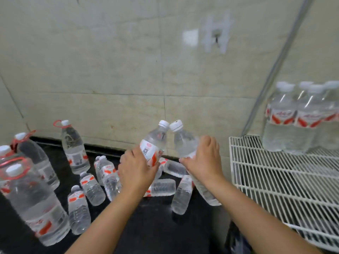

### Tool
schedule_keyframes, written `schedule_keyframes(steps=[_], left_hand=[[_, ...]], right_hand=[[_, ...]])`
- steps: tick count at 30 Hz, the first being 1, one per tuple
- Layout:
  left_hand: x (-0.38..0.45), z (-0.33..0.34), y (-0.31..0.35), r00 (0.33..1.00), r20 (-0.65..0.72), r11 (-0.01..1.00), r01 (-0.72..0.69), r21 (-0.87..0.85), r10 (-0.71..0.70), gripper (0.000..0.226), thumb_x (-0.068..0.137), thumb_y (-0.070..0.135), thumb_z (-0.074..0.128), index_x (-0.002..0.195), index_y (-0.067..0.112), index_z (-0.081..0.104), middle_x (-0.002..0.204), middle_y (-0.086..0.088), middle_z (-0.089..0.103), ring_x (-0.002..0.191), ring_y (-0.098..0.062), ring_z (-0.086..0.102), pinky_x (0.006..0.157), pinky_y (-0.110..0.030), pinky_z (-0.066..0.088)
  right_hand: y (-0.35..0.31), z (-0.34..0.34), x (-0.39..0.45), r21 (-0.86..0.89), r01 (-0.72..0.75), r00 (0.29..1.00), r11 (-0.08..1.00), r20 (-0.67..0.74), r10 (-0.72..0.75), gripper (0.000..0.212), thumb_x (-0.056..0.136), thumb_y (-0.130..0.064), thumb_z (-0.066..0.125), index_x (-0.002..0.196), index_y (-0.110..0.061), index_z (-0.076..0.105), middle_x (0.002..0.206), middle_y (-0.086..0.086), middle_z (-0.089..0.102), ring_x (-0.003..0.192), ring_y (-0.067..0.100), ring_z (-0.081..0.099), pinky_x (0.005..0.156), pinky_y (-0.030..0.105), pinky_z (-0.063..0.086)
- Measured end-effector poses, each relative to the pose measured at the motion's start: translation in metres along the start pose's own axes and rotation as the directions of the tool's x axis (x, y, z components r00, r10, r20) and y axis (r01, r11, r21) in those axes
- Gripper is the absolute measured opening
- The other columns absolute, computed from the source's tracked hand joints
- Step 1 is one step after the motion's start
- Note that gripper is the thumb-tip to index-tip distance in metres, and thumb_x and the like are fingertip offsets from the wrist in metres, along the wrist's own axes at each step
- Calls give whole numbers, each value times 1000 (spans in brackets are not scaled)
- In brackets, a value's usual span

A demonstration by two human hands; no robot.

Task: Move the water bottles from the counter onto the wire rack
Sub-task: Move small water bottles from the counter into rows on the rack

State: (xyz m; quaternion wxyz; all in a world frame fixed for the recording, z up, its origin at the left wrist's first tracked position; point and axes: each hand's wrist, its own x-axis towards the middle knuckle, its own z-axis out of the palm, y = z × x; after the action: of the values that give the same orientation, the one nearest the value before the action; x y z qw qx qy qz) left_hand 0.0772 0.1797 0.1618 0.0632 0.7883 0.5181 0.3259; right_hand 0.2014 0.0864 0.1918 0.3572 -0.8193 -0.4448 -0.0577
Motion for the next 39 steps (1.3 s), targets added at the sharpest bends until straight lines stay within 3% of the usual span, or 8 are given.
schedule_keyframes(steps=[5,12,20,25,29,34,37,39], left_hand=[[5,-4,79,986,-121,980,-133,-148,116,68,76,35,71,124,-3,42,114,-23,51,104,-37,47,83,-42,38],[-25,38,206,948,-172,912,-308,-272,268,66,66,31,79,113,-6,52,99,-24,58,90,-39,53,74,-42,41],[-71,108,351,984,-35,821,-167,-547,177,69,70,43,74,121,6,46,110,-13,55,104,-28,48,88,-42,44],[-87,142,401,990,31,800,-92,-592,137,85,74,45,70,137,7,29,131,-14,42,123,-30,37,104,-45,34],[-88,160,425,991,77,727,-28,-686,111,92,73,43,71,142,11,19,141,-13,34,131,-29,31,109,-49,30],[-93,173,430,988,136,675,55,-736,67,91,74,36,72,143,9,18,142,-15,33,133,-28,29,112,-43,28],[-89,173,416,983,170,709,70,-702,72,91,71,41,74,139,7,23,132,-15,39,124,-31,39,104,-49,39],[-86,171,406,967,194,686,31,-727,162,84,72,40,73,136,10,28,126,-11,45,118,-27,46,101,-48,42]], right_hand=[[37,-86,25,5,-67,972,998,-228,66,67,71,-29,75,116,1,36,127,16,39,122,30,34,96,33,30],[157,-177,16,28,-157,916,987,-369,156,68,68,-21,79,116,5,38,126,20,41,119,31,36,95,32,29],[291,-241,22,77,-217,887,973,-401,229,66,68,-16,78,116,7,39,124,21,42,119,32,35,96,33,31],[328,-252,35,147,-181,898,972,-378,224,63,68,-14,78,114,7,40,121,20,41,118,31,36,95,32,32],[345,-254,45,239,-155,899,959,-368,237,64,69,-13,78,115,4,37,121,17,39,117,27,36,91,25,32],[358,-256,46,360,-152,916,920,-298,268,68,68,-17,79,117,-3,35,117,10,38,105,21,45,82,25,39],[365,-261,44,393,-181,914,901,-272,302,68,69,-17,79,117,-5,34,115,9,39,100,18,45,79,25,38],[370,-266,43,412,-199,909,889,-262,324,68,69,-16,79,118,-4,33,115,10,41,99,18,46,79,26,38]])
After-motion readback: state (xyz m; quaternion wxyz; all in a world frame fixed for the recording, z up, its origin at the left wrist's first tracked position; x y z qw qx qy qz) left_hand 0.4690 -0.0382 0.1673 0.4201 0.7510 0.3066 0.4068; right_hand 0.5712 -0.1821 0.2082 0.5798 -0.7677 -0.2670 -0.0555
